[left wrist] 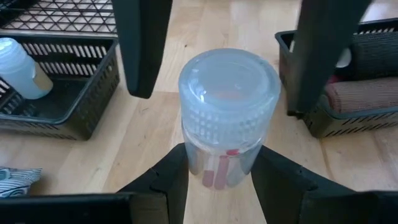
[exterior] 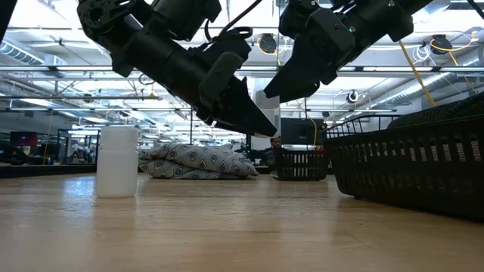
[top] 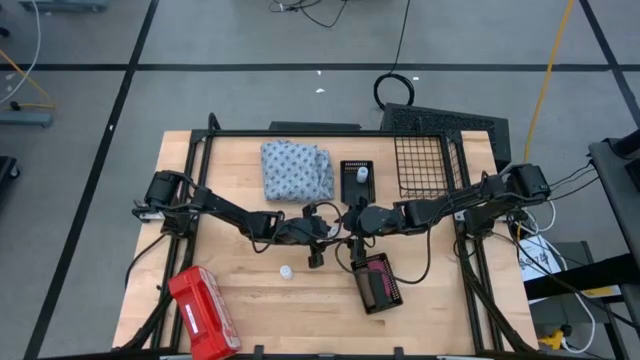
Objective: Pick & Place Medicine items
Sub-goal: Put the top transparent pill bottle into the top black basket, then put the transparent pill bottle into the top black basket
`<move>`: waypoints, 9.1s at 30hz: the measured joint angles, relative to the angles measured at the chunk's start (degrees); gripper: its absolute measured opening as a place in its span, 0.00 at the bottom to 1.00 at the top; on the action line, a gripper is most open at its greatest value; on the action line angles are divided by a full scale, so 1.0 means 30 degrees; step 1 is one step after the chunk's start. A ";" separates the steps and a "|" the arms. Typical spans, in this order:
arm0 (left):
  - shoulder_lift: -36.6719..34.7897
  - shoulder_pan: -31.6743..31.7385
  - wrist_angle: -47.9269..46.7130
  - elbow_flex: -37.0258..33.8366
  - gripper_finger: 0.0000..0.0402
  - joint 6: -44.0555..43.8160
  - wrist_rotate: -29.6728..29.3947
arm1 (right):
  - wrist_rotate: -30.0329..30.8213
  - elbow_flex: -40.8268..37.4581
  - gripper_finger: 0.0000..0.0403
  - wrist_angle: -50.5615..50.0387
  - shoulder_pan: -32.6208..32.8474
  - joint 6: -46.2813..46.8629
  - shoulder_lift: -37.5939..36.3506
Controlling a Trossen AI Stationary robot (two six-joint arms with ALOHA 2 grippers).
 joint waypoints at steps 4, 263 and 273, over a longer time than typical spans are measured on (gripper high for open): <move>0.0000 -0.0012 0.0496 0.0000 0.39 -0.0014 0.0362 | -0.0001 0.0000 0.54 0.0022 0.0000 -0.0033 0.0000; -0.0187 -0.6433 -0.9366 -0.0255 0.43 -0.9150 -0.3825 | 0.4495 -0.9187 0.50 0.7453 0.4770 -0.0543 -1.1307; -0.0197 -0.5948 -0.8228 -0.0081 0.38 -0.8231 -0.4751 | 0.4495 -0.9187 0.50 0.7453 0.4766 0.0096 -1.1307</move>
